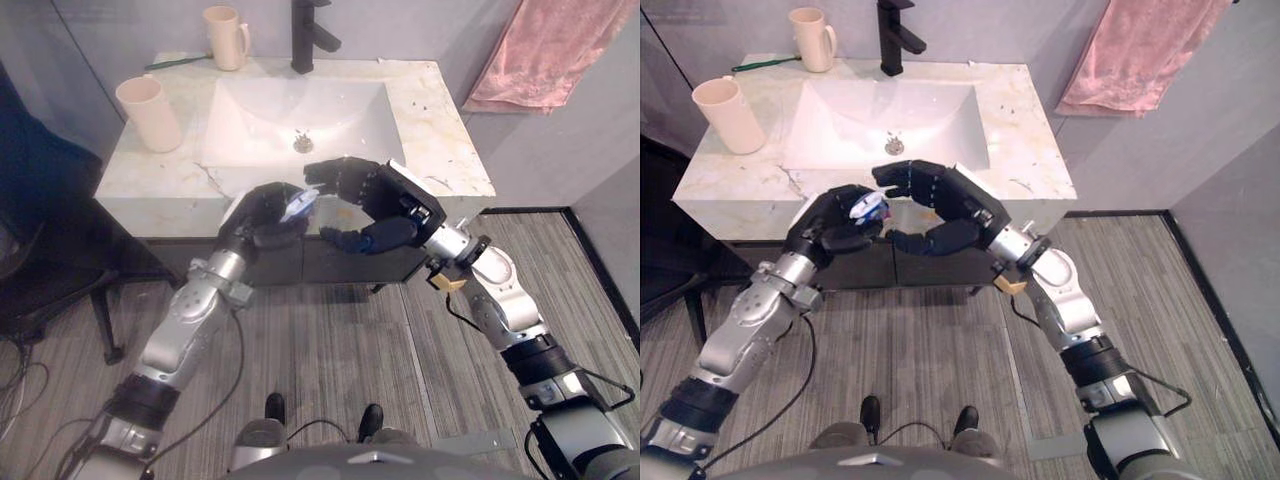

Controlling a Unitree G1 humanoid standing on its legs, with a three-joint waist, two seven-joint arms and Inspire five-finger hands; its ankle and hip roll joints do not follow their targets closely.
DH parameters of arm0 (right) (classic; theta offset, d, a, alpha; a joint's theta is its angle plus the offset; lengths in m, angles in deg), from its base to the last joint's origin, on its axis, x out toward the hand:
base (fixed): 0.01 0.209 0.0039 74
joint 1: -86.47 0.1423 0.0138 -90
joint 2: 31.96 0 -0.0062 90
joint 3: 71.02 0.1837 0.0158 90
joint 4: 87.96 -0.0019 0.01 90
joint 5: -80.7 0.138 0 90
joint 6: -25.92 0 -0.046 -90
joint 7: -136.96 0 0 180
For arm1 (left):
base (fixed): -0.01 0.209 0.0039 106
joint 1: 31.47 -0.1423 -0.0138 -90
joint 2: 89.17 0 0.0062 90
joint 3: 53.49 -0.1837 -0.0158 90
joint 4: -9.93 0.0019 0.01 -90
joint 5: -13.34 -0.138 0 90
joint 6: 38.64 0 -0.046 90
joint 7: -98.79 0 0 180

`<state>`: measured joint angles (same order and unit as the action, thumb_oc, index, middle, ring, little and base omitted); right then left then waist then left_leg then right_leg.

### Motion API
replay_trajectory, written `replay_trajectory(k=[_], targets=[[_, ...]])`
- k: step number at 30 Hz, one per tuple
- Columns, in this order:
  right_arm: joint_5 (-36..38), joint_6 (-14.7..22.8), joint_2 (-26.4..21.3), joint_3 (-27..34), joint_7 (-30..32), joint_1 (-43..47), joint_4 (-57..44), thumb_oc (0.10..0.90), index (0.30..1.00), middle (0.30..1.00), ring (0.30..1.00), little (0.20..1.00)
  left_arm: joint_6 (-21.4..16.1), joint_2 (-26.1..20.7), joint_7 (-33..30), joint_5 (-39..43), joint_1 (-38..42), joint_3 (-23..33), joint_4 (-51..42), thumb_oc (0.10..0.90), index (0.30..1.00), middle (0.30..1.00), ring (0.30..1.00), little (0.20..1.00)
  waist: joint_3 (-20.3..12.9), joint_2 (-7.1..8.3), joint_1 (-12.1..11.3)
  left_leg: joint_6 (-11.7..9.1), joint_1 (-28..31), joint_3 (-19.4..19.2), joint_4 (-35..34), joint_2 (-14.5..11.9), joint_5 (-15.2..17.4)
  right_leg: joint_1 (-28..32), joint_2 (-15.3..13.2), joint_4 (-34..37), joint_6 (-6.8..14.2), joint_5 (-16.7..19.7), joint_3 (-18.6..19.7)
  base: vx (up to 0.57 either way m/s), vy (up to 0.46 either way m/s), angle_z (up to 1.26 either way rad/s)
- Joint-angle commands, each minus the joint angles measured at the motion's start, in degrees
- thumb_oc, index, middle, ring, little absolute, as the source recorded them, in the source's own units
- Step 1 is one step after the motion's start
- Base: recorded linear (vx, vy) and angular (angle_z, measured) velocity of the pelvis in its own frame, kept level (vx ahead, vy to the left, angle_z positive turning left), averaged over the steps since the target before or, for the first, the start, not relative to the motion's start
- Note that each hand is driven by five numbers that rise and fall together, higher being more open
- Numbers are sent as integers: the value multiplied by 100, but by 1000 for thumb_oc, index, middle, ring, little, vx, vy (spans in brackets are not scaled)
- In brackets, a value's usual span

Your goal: Organize the bathroom.

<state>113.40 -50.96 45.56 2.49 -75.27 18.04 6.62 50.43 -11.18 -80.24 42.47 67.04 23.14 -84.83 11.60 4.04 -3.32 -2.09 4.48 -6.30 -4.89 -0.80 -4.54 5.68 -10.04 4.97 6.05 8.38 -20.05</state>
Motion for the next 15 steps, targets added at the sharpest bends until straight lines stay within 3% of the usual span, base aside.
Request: replay_trajectory(k=[1,15], targets=[[202,427,-18,115,-32,475,-186,800,900,900,900,900,-670,227,71,227,1066,36,-315,400,300,300,300,300,-521,-257,-96,149,319,168,209,409,979,-87,283,-715,534,-1231,-24,0,0,0],[168,475,43,-60,-18,715,52,800,900,900,900,900,-644,251,129,260,1142,-39,-191,400,300,300,300,300,-536,-255,-155,157,319,192,241,422,991,-109,232,-770,550,-1226,-73,0,0,0]])
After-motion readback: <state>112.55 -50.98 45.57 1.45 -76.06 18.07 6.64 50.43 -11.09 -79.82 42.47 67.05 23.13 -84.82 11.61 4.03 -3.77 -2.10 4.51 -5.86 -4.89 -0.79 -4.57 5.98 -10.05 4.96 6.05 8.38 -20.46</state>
